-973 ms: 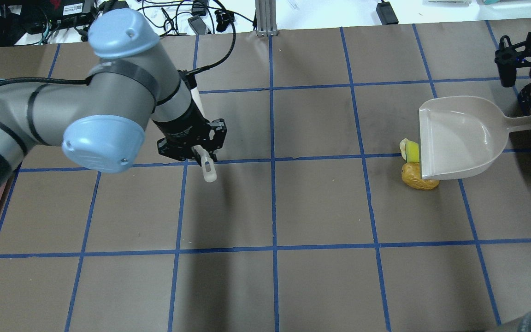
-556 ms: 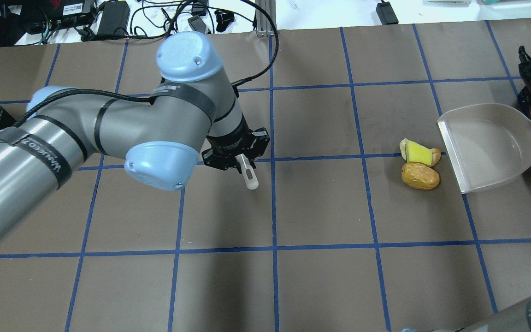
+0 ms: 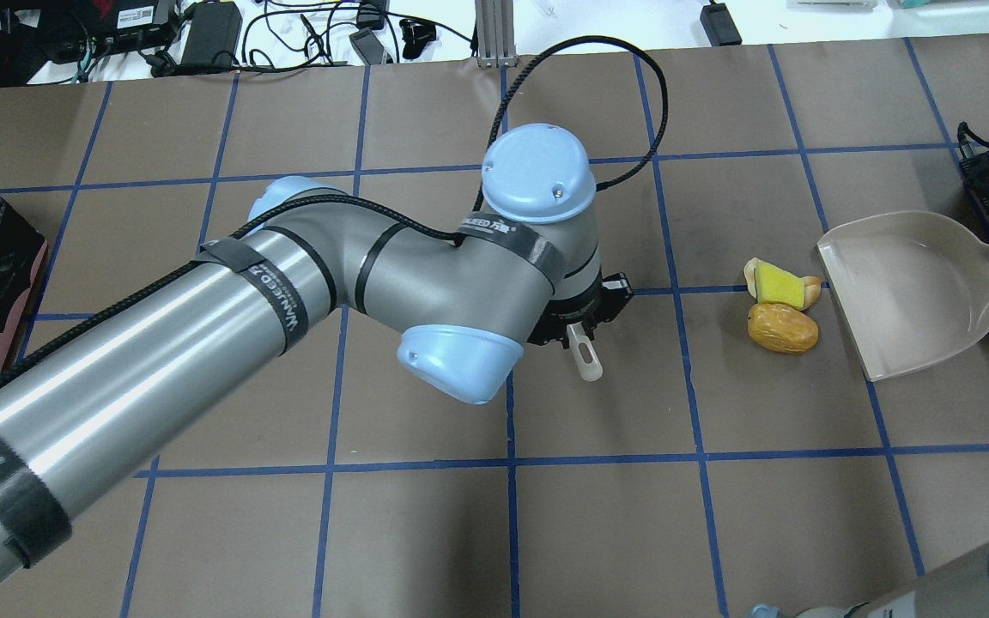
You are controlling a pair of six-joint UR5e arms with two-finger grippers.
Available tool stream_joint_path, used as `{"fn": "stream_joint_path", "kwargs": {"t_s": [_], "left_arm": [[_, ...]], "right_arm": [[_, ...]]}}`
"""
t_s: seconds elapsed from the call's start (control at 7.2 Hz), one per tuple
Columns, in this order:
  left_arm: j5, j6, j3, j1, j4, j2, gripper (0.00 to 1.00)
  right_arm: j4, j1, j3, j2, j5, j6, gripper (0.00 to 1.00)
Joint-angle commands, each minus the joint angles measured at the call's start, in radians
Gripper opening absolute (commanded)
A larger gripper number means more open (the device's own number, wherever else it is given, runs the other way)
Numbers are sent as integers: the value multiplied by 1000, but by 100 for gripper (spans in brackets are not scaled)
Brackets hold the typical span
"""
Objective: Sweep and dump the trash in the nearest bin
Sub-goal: 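Move the held brush with the left gripper toward the sponge and potato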
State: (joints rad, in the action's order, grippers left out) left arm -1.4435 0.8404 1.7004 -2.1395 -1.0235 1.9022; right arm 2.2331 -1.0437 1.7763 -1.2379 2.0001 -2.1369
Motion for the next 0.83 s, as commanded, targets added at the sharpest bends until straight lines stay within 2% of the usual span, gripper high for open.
{"fn": "stream_joint_path", "kwargs": {"t_s": [0.0,0.28,0.69], "left_arm": [[21,121,-54,-92,23,79,0],[26,193,-129,-155,23,142,0],[29,279,-266,-216,25,267,0]], "right_arm": [[71,4,18,3,-6,8,0],[79,33,34,1,-3,101,0],[79,34,45,1,-8,100,0]]}}
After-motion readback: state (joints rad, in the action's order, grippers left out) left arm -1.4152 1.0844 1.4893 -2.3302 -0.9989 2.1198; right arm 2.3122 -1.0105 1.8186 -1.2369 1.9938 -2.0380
